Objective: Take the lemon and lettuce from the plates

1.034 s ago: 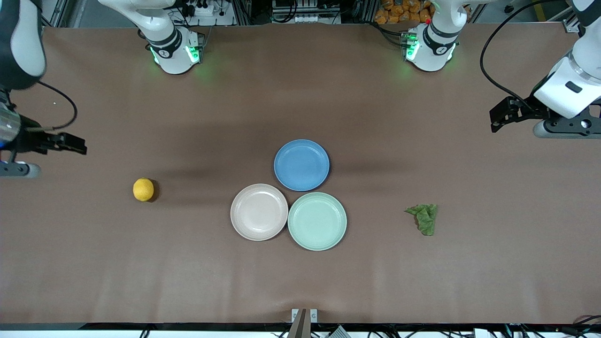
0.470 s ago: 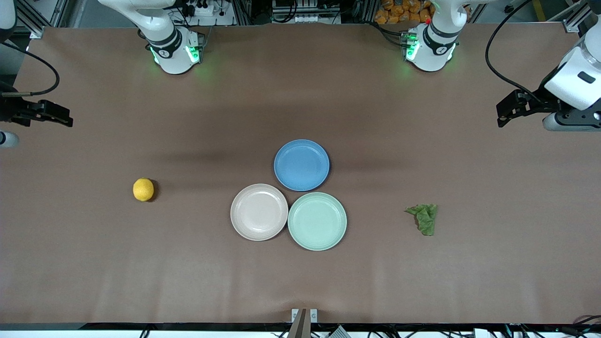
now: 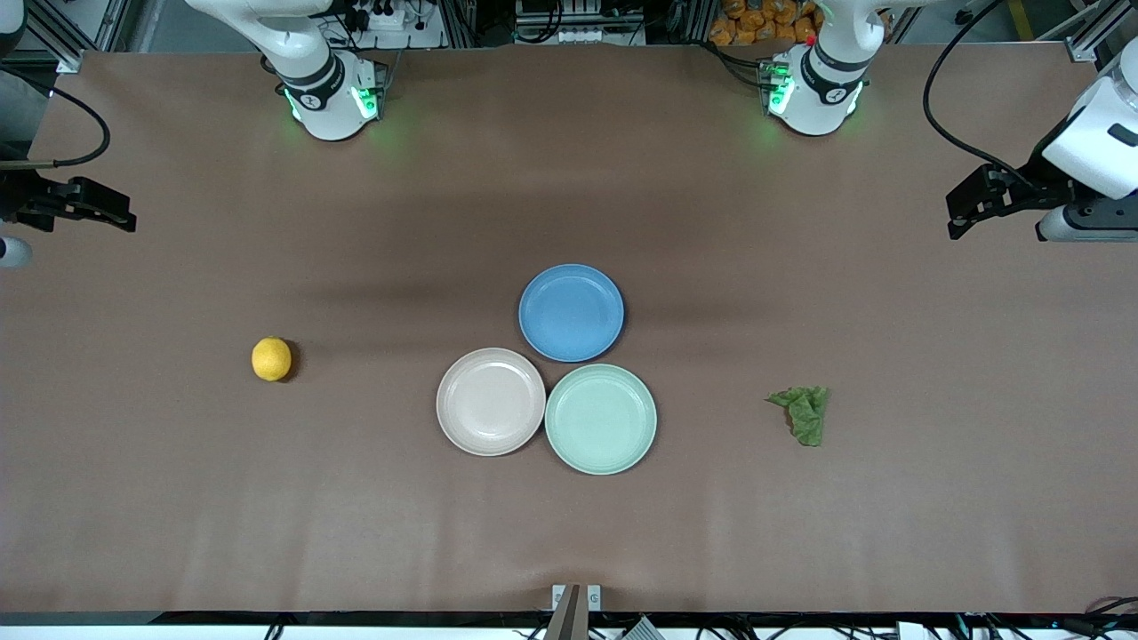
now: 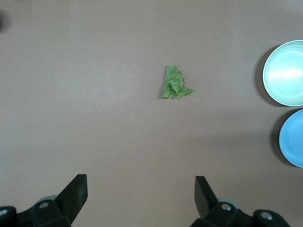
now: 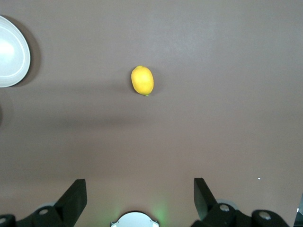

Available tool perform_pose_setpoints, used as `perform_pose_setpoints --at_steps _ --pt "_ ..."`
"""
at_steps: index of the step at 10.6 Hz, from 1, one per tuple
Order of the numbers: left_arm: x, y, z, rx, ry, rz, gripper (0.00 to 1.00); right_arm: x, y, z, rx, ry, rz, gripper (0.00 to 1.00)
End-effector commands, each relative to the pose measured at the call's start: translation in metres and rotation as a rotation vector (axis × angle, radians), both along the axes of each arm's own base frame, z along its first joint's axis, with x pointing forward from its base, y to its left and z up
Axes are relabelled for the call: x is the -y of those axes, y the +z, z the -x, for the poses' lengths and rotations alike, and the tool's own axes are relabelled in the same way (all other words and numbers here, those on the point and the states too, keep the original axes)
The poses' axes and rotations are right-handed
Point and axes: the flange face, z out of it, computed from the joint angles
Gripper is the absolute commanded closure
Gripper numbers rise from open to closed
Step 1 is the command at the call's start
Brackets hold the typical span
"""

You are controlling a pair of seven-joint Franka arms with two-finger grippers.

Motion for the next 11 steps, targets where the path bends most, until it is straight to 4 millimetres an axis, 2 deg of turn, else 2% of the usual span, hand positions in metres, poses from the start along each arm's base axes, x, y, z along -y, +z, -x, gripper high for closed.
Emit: perform_pose_setpoints --at_steps 1,11 --pt "0.005 0.006 0.004 -0.005 -0.011 0.017 0.0 0.0 0.006 0.002 0.026 -0.007 -0.016 0.0" --pt "0.009 0.005 0.004 -0.012 -0.014 0.046 0.0 -0.013 0.018 0.009 0.034 0.01 -0.035 0.0"
